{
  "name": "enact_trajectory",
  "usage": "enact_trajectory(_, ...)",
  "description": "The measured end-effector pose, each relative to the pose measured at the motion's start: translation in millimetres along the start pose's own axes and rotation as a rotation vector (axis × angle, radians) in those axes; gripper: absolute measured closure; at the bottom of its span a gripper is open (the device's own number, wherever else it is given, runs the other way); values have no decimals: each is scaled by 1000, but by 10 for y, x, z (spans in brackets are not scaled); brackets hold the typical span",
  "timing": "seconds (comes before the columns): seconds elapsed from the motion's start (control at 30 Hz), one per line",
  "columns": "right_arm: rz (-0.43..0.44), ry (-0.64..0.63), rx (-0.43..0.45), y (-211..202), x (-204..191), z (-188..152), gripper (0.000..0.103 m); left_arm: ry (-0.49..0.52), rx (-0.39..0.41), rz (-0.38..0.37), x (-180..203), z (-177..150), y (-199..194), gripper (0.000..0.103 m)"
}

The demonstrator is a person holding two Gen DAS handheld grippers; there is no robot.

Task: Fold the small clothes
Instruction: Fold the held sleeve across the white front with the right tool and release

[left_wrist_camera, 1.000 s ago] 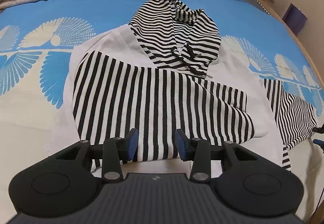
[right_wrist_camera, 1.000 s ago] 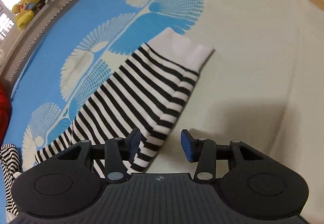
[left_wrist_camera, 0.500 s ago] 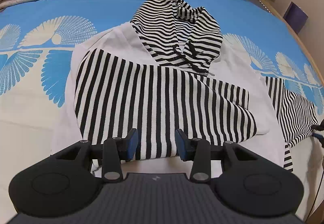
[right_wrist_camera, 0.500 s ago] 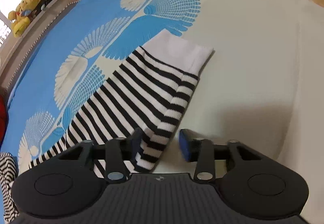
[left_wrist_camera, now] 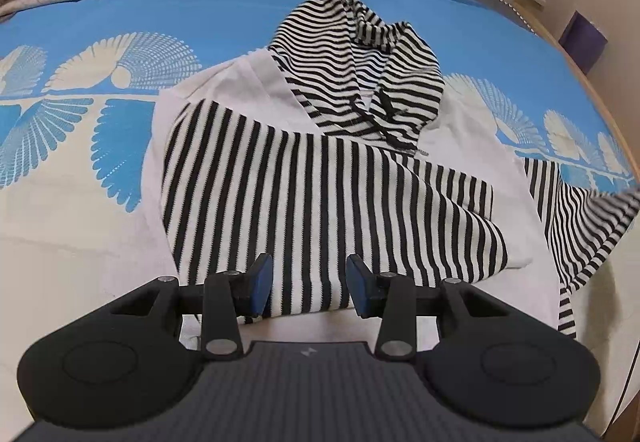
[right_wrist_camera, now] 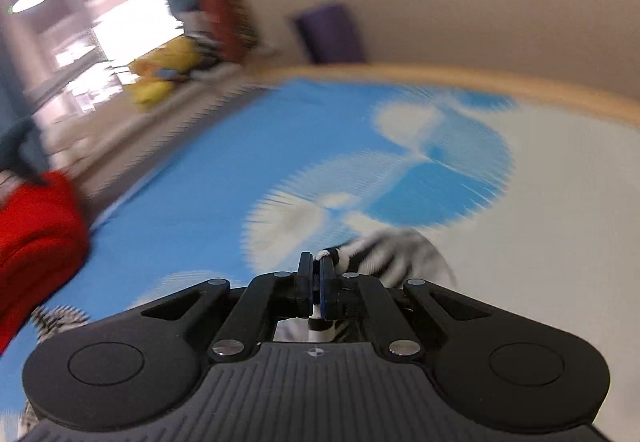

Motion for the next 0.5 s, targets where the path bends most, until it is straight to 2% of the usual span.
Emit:
enact_trajectory(0.07, 131, -127, 26, -242, -617, -180, 102, -17, 5, 8, -56, 13, -20, 58)
enact_trajectory(0.13, 336, -272, 1, -563, -1312, -562, 101, -39, 9, 16, -130, 31, -36, 58)
enact_trajectory(0.17, 479, -367, -54, -753, -1682, -862, 101, -51, 12, 19, -169, 41, -44, 58)
enact_trajectory(0.2, 630, -469, -150, -945, -1995, -1215, 100, -63, 14, 23, -212, 54, -49, 58)
enact_trajectory(0.23, 750, -555, -254, -1127, -2204, -1557, 98, -77, 16, 27, -257, 67, -53, 58)
enact_trajectory(0.27, 830, -627, -350, -1293, -2320, -1877, 92, -91, 17, 31, -298, 81, -58, 58)
enact_trajectory(0.33, 883, -716, -481, -1451, -2355, -2283, 82, -118, 21, 36, -379, 108, -67, 58)
enact_trajectory(0.37, 882, -753, -523, -1468, -2326, -2410, 79, -128, 22, 40, -415, 115, -70, 58)
enact_trajectory(0.43, 819, -777, -548, -1370, -2261, -2476, 76, -144, 19, 47, -465, 129, -54, 58)
enact_trajectory(0.5, 728, -744, -543, -1168, -2197, -2391, 72, -155, 16, 48, -481, 131, -29, 58)
Point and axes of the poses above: each gripper's, at about its wrist camera, not at the fingertips, and y roughly the way its jaws point, x to its right, z to its top, the point moved 10 cm from there along y, roughly the way its jaws point, and after that the axes turned 8 degrees about y, right-handed, at the moved point
